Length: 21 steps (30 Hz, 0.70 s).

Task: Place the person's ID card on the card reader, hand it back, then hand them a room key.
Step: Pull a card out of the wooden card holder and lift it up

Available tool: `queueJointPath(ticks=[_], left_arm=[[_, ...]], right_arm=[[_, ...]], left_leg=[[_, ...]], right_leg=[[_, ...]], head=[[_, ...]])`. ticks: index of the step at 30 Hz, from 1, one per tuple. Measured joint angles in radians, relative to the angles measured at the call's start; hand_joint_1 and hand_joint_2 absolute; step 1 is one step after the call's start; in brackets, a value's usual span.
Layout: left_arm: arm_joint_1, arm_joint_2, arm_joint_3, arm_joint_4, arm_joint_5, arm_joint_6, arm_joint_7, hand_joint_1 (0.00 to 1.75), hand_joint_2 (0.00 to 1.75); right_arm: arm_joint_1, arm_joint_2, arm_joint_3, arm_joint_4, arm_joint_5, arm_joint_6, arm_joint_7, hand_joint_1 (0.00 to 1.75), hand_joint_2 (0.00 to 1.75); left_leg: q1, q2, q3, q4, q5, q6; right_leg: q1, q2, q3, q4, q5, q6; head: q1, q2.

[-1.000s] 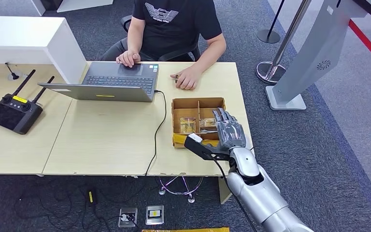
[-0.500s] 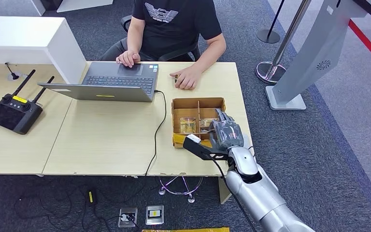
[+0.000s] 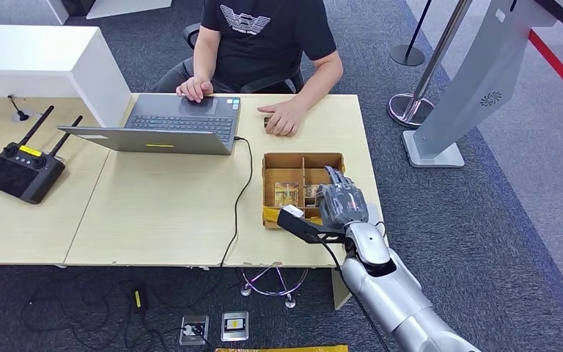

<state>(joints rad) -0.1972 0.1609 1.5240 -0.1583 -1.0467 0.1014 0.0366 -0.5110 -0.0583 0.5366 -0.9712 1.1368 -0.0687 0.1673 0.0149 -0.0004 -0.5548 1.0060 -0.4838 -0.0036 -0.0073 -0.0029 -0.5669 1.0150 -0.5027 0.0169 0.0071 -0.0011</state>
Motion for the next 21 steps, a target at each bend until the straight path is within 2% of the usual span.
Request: queueJointPath(ticks=[6,12,21], left_arm=[[0.0,0.0,0.0,0.0,-0.002,-0.006,0.0,0.0,0.0],[0.001,0.002,0.0,0.0,-0.012,-0.025,-0.025,0.0,0.0],[0.004,0.003,0.0,0.0,-0.021,-0.029,-0.043,0.0,0.0]], right_arm=[[-0.004,0.0,0.0,0.012,-0.006,-0.017,-0.014,1.75,1.75],[-0.038,-0.003,-0.001,0.01,-0.023,-0.105,-0.077,1.75,1.75],[-0.116,-0.007,-0.023,-0.084,-0.014,-0.112,-0.123,1.75,1.75]], left_leg=[[0.0,0.0,0.0,0.0,0.0,0.0],[0.0,0.0,0.0,0.0,0.0,0.0],[0.0,0.0,0.0,0.0,0.0,0.0]], right_leg=[[0.0,0.0,0.0,0.0,0.0,0.0],[0.0,0.001,0.0,0.0,0.0,0.0],[0.0,0.001,0.0,0.0,0.0,0.0]], head=[[0.0,0.0],[0.0,0.0],[0.0,0.0]])
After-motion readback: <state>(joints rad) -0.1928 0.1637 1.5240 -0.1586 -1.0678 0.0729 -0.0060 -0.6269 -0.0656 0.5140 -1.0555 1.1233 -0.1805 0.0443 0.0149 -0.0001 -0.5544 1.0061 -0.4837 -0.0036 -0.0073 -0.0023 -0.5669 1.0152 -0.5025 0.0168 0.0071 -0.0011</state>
